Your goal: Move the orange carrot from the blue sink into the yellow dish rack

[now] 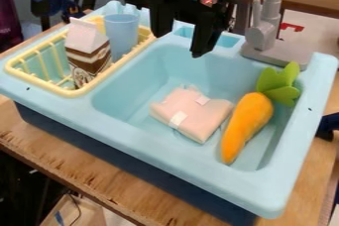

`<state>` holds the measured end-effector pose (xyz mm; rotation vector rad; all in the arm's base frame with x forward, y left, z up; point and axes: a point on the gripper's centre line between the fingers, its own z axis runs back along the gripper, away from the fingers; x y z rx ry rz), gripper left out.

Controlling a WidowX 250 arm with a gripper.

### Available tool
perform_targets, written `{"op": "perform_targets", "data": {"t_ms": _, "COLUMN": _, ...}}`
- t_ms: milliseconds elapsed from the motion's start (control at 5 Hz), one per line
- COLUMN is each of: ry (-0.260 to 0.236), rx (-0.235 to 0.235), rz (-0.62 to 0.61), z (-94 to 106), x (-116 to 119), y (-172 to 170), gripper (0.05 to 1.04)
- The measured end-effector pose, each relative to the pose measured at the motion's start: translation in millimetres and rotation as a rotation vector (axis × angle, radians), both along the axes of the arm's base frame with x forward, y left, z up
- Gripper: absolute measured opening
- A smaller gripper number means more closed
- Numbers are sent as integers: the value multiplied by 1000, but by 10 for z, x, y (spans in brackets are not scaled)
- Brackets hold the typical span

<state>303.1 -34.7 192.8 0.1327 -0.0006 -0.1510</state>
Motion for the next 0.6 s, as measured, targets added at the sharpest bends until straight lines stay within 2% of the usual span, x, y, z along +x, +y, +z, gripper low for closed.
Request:
{"op": "perform_targets", "data": {"t_ms": 200, "ry": 28, "rx": 5, "rz": 5, "z": -83, "x": 0, "y": 5, "gripper": 1001}}
{"op": "perform_targets", "data": {"t_ms": 600, "ry": 38, "rx": -17, "rz": -34, "z": -304, "x": 65, "y": -384, "gripper": 1001}}
